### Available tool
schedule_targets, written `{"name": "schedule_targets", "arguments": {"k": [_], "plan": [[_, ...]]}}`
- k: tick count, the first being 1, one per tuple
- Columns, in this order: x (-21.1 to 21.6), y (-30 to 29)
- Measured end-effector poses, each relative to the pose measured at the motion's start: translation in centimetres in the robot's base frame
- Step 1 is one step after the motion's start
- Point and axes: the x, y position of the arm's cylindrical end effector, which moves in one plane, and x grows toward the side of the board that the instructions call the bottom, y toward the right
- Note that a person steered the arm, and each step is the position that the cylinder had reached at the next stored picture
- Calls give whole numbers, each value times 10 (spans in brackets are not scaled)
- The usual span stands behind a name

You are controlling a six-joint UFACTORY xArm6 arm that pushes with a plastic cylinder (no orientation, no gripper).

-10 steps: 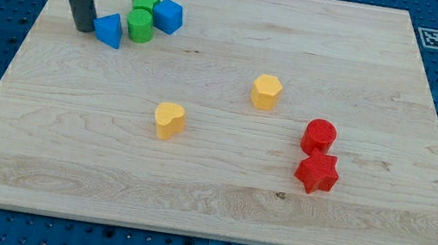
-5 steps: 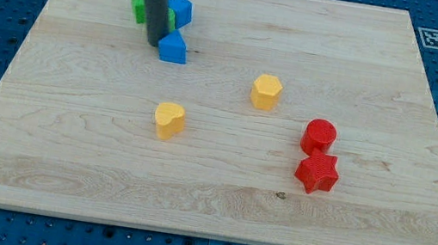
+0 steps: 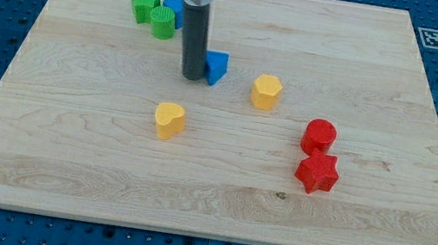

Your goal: Place the blue triangle to the top of the red circle

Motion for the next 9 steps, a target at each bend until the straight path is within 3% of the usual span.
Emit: {"name": "schedule_targets", "arguments": {"k": [2,4,6,7,9], "plan": [[-7,35],[-58,46],[-69,101],[-93,114],[-93,146]]}}
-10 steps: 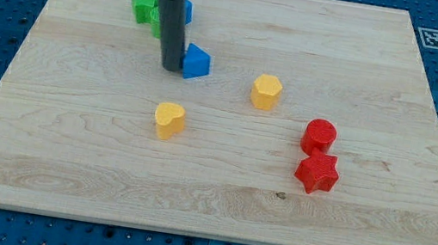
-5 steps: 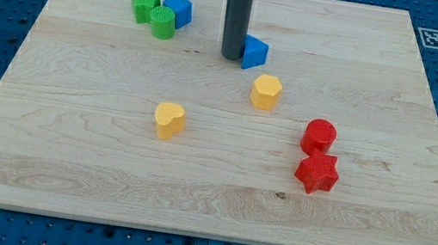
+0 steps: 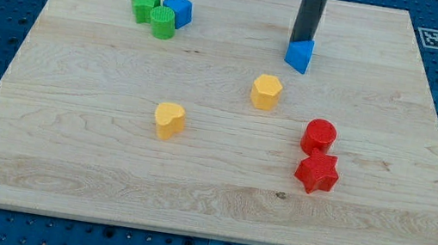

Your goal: Place the blue triangle to the top of the red circle

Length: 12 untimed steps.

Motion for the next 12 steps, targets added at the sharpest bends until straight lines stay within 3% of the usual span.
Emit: {"name": "schedule_targets", "arguments": {"k": [3,8,12], "plan": [[77,-1],[117,-86],[133,-30]]}}
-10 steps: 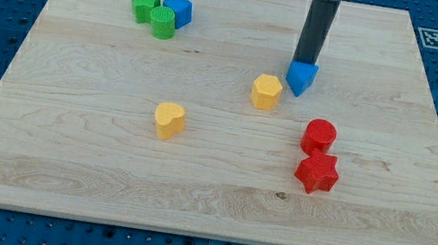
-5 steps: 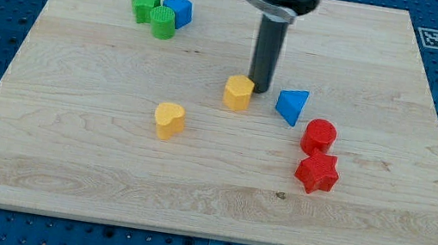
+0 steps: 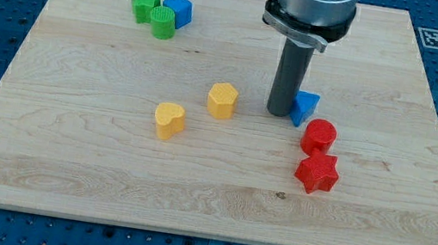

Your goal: Place the blue triangle to the top of the red circle

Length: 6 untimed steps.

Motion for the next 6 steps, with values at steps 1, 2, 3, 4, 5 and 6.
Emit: {"name": "schedule_targets", "arguments": {"k": [1,2,3,4,5,6], "plan": [[0,11],[0,12],[0,12],[0,15],[0,15],[0,17]]}}
